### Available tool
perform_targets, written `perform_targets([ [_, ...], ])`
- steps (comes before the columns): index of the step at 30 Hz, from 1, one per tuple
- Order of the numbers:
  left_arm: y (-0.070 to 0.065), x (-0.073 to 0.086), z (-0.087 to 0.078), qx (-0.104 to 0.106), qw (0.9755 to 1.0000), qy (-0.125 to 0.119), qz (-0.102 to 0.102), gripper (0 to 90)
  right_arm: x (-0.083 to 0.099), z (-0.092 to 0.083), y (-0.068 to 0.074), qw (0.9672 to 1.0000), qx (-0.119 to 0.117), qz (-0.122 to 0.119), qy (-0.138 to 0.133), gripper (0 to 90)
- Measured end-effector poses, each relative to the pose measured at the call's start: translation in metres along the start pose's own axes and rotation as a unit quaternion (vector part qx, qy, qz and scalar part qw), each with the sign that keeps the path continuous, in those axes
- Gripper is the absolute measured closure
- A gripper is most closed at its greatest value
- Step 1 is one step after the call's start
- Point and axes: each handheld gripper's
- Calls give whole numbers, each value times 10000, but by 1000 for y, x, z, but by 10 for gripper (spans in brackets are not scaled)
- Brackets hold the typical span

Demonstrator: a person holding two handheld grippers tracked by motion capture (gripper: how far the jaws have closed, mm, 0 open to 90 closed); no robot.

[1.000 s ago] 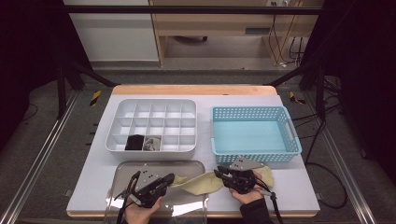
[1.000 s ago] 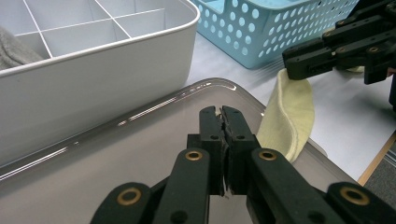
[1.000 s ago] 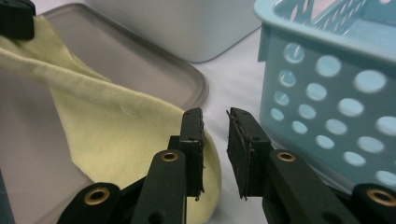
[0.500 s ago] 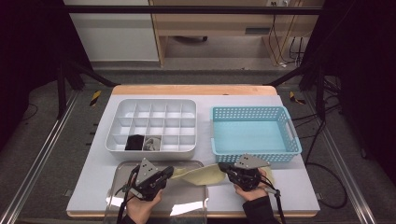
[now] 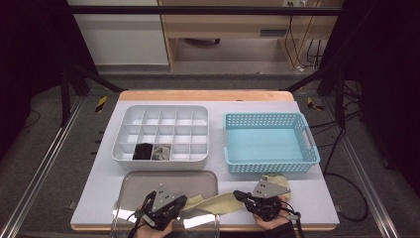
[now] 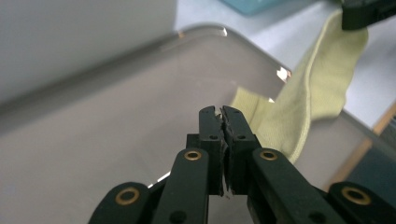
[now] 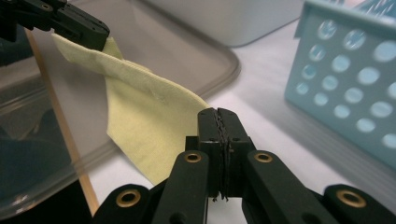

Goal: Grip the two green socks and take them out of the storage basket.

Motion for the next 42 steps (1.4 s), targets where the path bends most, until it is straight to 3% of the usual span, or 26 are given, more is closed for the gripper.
perform_targets([
  [4, 3, -2, -1, 81, 9999, -6, -80, 829, 0, 2, 0, 10000, -16, 6, 42, 896],
  [9, 14, -13, -3, 91, 9997, -118, -205, 712, 0, 2, 3, 9999, -70, -59, 87, 896],
  [14, 17, -26, 3, 164, 9997, -77, -156, 644, 4, 1, 6, 9997, -139, -93, 168, 896],
  [21, 6, -27, 25, 423, 9979, 483, 119, 596, 10, 0, 8, 9993, -217, -27, 297, 896],
  [26, 1, -23, 27, 469, 9967, 609, 248, 624, 14, -1, 10, 9989, -244, 30, 396, 896],
  [32, -6, -21, 25, 450, 9962, 652, 358, 804, 16, 0, 12, 9987, -246, 78, 436, 895],
  [36, -11, -23, 23, 338, 9961, 670, 471, 844, 16, -1, 11, 9988, -225, 93, 431, 896],
  [42, -2, -33, 15, 181, 9996, 109, 170, 852, 11, -6, 9, 9997, -95, 64, 219, 895],
])
Point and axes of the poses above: each handheld gripper's, and its own axes: z roughly forward along the jaws, x roughly out of its underside, y roughly to its left, and after that the axes turned 3 degrees about -x, right-handed
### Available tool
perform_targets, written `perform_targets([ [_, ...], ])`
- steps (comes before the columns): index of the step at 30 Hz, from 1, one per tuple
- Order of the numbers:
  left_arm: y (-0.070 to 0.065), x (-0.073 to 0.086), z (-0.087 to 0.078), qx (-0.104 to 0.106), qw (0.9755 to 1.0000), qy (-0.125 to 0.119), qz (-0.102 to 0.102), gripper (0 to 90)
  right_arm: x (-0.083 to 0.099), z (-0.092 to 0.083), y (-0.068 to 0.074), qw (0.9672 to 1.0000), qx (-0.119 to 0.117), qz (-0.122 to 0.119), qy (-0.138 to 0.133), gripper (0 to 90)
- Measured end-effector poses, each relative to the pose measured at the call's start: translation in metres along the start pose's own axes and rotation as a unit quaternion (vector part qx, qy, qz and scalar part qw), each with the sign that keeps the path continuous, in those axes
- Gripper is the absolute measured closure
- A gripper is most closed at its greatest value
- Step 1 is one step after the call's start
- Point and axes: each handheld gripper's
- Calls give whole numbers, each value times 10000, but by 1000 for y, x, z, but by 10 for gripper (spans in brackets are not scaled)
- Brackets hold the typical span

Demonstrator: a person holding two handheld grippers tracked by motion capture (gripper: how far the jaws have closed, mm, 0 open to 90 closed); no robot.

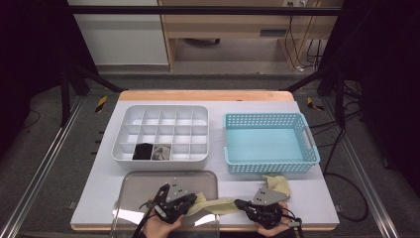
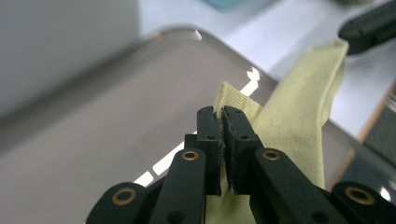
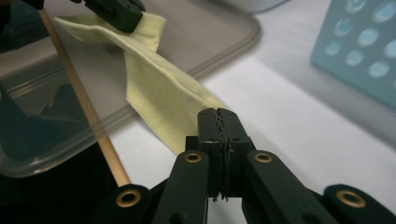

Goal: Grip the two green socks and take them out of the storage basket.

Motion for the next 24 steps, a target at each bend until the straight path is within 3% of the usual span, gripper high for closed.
perform_targets([
  [3, 6, -6, -1, -215, 9994, -239, -128, 852, -4, -4, -2, 9998, 80, -61, -173, 895],
  [6, 10, -8, 2, -272, 9987, -347, -250, 852, -3, -7, -3, 9998, 30, -69, -182, 894],
  [12, 9, -1, 7, -219, 9993, -193, -251, 848, 2, -3, 1, 9996, -259, -64, 103, 868],
  [15, 12, 4, 5, -154, 9994, -97, -301, 846, 3, -3, 3, 9993, -362, -26, 90, 842],
  [20, 16, 10, 2, -112, 9993, -67, -351, 843, -3, -10, 4, 9993, -357, 18, -128, 812],
  [24, 15, 11, 0, -63, 9994, -98, -333, 843, -11, -15, 1, 9984, -277, 183, -457, 813],
])
Point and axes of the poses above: each handheld gripper's, and its own axes: z roughly forward along the jaws, x roughly out of its underside, y roughly to its left, and after that the axes turned 3 degrees about -x, right-handed
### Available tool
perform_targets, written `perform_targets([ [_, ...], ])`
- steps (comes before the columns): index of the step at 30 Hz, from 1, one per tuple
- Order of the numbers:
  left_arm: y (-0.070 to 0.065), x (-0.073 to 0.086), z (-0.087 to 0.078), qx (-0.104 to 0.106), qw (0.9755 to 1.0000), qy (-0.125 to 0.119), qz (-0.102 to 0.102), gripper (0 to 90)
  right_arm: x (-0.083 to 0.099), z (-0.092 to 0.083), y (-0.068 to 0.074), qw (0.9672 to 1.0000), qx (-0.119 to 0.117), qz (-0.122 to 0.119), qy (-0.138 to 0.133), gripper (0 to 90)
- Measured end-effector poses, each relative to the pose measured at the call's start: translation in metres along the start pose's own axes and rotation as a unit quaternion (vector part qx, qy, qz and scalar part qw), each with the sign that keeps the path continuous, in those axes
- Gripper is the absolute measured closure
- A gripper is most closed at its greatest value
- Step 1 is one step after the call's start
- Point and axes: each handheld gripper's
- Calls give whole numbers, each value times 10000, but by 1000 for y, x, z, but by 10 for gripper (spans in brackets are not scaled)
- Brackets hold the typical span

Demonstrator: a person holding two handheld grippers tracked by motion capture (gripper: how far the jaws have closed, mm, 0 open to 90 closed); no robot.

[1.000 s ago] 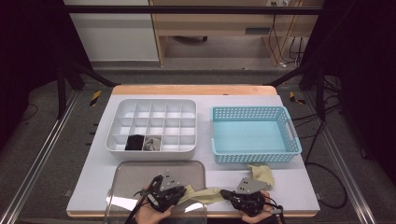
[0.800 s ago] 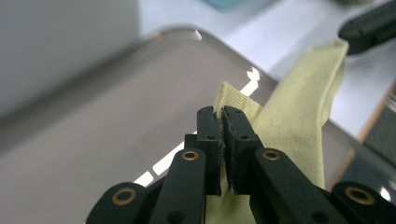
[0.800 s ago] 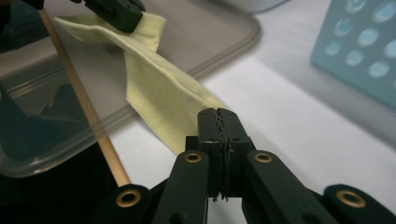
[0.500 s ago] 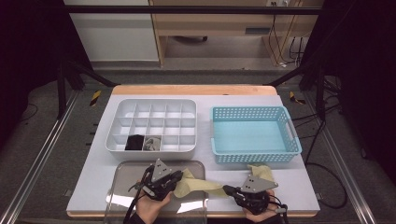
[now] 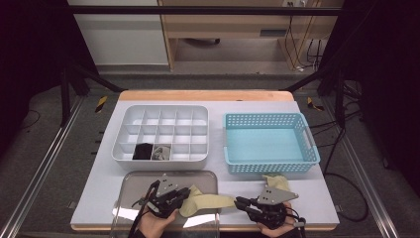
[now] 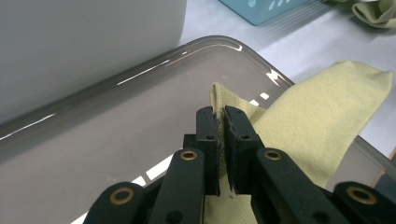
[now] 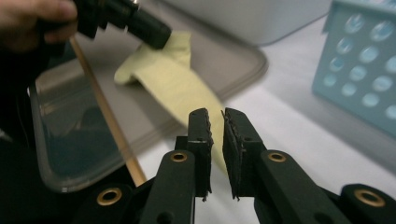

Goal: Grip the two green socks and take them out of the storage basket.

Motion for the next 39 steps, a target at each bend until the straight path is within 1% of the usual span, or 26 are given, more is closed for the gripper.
perform_targets([
  [1, 0, 0, -1, 13, 10000, -13, 8, 842, -2, 1, -1, 9999, 102, 47, -38, 815],
  [3, -1, 1, -1, 59, 10000, -13, 23, 842, -4, 6, -7, 9992, 351, 172, 26, 817],
  [4, -2, 2, -2, 69, 10000, -23, 17, 842, -4, 10, -10, 9988, 397, 281, 70, 817],
  [5, -3, 2, -2, 96, 9999, -24, 27, 842, -3, 15, -12, 9985, 392, 364, 141, 813],
  [8, -5, 5, -3, 163, 9999, -6, 35, 840, 1, 27, -11, 9984, 310, 306, 356, 800],
  [9, -5, 5, -4, 161, 9999, -15, 43, 839, 2, 28, -10, 9984, 295, 295, 386, 806],
  [13, -6, 8, -7, 214, 9998, 15, 49, 834, 6, 26, -5, 9979, 102, 277, 571, 820],
  [14, -6, 9, -7, 225, 9997, 25, 47, 832, 8, 26, -4, 9978, 54, 241, 610, 823],
  [17, -6, 11, -8, 264, 9996, 53, 37, 818, 12, 25, -1, 9969, -3, 272, 733, 822],
  [19, -6, 12, -7, 281, 9996, 86, 23, 805, 12, 22, -1, 9973, -17, 289, 669, 813],
  [21, -5, 13, -7, 295, 9995, 98, 13, 796, 10, 17, -3, 9983, 95, 324, 475, 800],
  [23, -4, 13, -6, 297, 9995, 109, -2, 798, 8, 14, -8, 9981, 283, 444, 305, 795],
  [25, -5, 13, -6, 320, 9994, 123, 18, 811, 9, 16, -14, 9969, 430, 545, 365, 784],
  [27, -6, 13, -6, 334, 9994, 134, 14, 821, 11, 22, -15, 9963, 439, 553, 495, 781],
  [28, -6, 13, -6, 334, 9994, 134, 12, 823, 12, 24, -15, 9960, 447, 512, 578, 782],
  [30, -6, 13, -7, 339, 9993, 127, 12, 827, 15, 28, -13, 9957, 389, 463, 706, 785],
  [33, -7, 14, -9, 334, 9994, 117, 26, 829, 17, 27, -8, 9958, 325, 435, 736, 799],
  [35, -7, 14, -9, 336, 9994, 119, 31, 830, 18, 26, -5, 9960, 328, 369, 742, 818],
  [37, -8, 14, -9, 334, 9994, 117, 25, 830, 19, 24, -2, 9956, 326, 370, 796, 857],
  [39, -8, 14, -9, 342, 9994, 101, 19, 831, 18, 24, -2, 9953, 306, 410, 825, 881],
])
Point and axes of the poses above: each handheld gripper's, and its own axes: z roughly forward along the jaws, x roughly out of its underside, y roughly to its left, and after that the axes turned 3 degrees about -x, right-handed
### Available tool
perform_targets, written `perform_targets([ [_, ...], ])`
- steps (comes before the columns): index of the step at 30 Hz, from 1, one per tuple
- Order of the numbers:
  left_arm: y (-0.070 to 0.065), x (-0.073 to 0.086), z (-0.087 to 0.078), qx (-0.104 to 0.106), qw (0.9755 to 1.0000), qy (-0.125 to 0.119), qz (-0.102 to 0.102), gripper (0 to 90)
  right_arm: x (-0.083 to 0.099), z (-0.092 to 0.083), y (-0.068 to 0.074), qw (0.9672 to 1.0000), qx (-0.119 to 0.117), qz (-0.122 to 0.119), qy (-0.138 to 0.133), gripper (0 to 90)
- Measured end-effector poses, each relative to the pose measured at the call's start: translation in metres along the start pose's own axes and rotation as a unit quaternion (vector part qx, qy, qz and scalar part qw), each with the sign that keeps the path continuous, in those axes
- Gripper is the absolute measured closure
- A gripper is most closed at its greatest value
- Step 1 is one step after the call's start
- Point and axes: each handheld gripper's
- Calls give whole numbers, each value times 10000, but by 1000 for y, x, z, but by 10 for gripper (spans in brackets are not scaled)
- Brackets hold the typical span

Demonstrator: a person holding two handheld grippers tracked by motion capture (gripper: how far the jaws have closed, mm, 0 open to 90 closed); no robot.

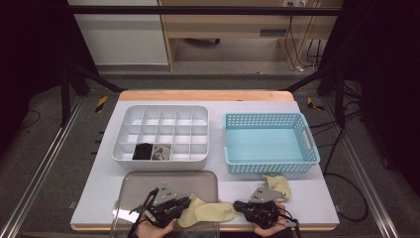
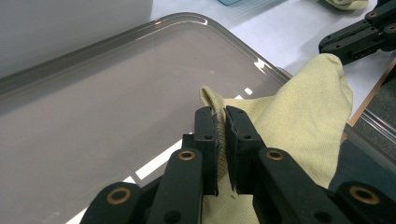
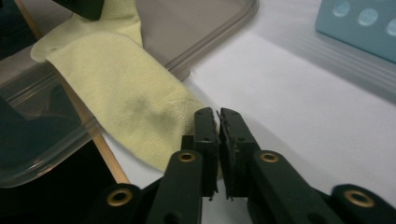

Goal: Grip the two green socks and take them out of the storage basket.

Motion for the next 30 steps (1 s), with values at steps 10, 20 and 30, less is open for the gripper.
perform_targets([
  [10, -2, -17, 2, -17, 9983, -575, -47, 828, -13, -17, -11, 9942, 689, -225, -793, 877],
  [20, 8, -20, 15, -190, 9993, -314, -110, 667, -13, -16, -17, 9943, 731, -10, -770, 760],
  [30, 8, -23, 33, -208, 9996, 193, -69, 737, -3, -5, -17, 9968, 748, 160, -213, 700],
])
Point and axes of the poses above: each handheld gripper's, and its own axes: z roughly forward along the jaws, x roughly out of its underside, y roughly to its left, and after that the axes turned 3 degrees about -x, right-handed
